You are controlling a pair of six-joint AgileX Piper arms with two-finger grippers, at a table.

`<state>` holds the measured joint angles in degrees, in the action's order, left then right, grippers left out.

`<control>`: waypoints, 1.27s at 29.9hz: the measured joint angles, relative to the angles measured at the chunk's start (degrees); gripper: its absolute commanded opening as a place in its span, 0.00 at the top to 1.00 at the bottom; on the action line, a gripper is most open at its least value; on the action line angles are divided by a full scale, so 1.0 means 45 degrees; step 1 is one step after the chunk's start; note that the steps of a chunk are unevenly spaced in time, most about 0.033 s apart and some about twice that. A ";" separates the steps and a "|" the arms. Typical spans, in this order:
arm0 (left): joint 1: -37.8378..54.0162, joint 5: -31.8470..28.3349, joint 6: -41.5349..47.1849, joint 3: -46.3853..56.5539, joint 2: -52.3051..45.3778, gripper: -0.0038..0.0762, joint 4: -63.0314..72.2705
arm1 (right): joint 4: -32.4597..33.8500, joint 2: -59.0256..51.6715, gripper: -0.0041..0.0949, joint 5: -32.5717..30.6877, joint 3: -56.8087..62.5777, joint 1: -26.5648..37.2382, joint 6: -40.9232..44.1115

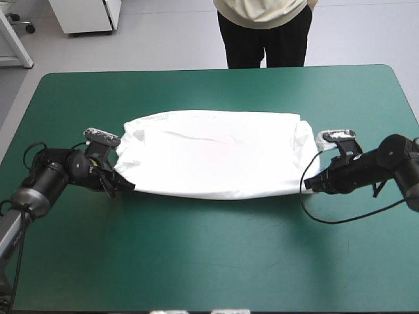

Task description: Fold the cloth

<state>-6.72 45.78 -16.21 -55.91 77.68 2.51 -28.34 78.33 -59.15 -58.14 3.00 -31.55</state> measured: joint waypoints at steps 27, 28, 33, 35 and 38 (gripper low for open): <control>0.0000 0.1123 0.0352 0.4133 -0.3254 0.75 0.0053 | 0.0218 -0.1950 0.88 -0.0038 0.4895 0.0000 0.0875; 0.0000 0.1123 0.0395 0.4133 -0.3254 0.68 0.0053 | 0.0253 -0.1963 0.84 0.0033 0.4908 0.0000 0.0875; 0.0000 0.1259 0.0558 0.4133 -0.3254 0.42 0.0053 | 0.0372 -0.2200 0.67 0.0335 0.4921 0.0000 0.0875; 0.0000 0.1314 0.0654 0.4133 -0.3254 0.41 0.0053 | 0.0401 -0.2406 0.64 0.0309 0.4894 0.0000 0.0875; 0.0000 0.1428 0.0841 0.4119 -0.3254 0.41 0.0053 | 0.0473 -0.2901 0.64 0.0065 0.4682 0.0000 0.1037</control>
<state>-6.72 52.20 -12.42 -37.38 63.03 2.75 -26.21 65.27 -58.86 -37.07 3.00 -26.88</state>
